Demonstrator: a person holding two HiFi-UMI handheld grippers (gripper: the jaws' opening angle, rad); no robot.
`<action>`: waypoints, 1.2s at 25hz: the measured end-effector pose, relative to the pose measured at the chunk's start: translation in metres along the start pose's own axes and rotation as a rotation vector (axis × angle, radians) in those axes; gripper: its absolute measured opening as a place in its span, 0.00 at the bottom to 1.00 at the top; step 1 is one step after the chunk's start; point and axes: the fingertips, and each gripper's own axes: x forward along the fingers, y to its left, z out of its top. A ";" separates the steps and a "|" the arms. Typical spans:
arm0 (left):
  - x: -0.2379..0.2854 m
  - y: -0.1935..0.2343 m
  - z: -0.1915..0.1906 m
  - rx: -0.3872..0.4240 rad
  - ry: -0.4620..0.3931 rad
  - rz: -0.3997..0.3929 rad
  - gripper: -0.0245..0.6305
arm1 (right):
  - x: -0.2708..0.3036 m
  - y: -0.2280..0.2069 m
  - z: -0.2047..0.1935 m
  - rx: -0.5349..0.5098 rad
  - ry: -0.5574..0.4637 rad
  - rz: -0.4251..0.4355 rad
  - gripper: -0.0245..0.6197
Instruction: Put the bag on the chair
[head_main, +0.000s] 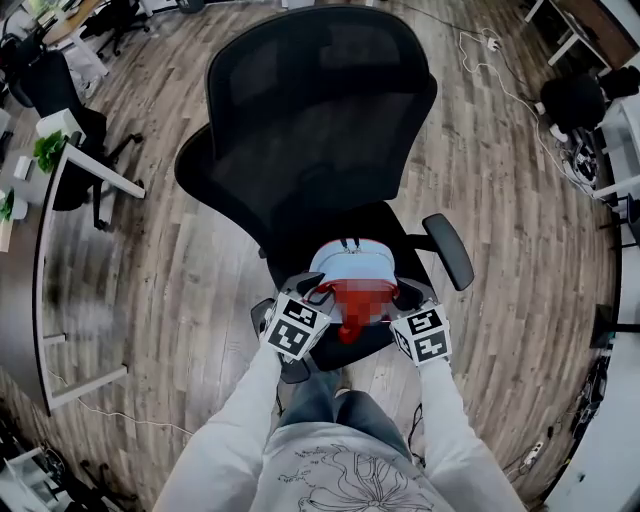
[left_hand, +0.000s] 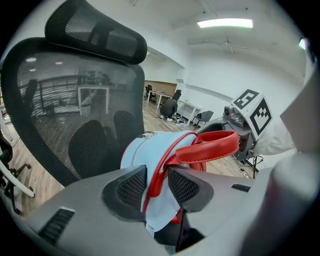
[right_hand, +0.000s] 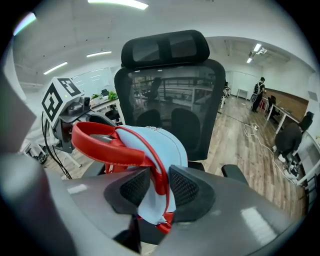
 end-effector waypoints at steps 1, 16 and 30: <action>0.005 0.002 -0.005 0.002 0.012 0.000 0.25 | 0.006 0.000 -0.004 -0.001 0.012 0.001 0.25; 0.066 0.002 -0.060 -0.001 0.112 -0.030 0.23 | 0.056 -0.008 -0.073 0.021 0.160 0.007 0.24; 0.048 0.006 -0.057 -0.080 0.047 0.057 0.26 | 0.038 -0.013 -0.075 0.238 0.087 0.012 0.30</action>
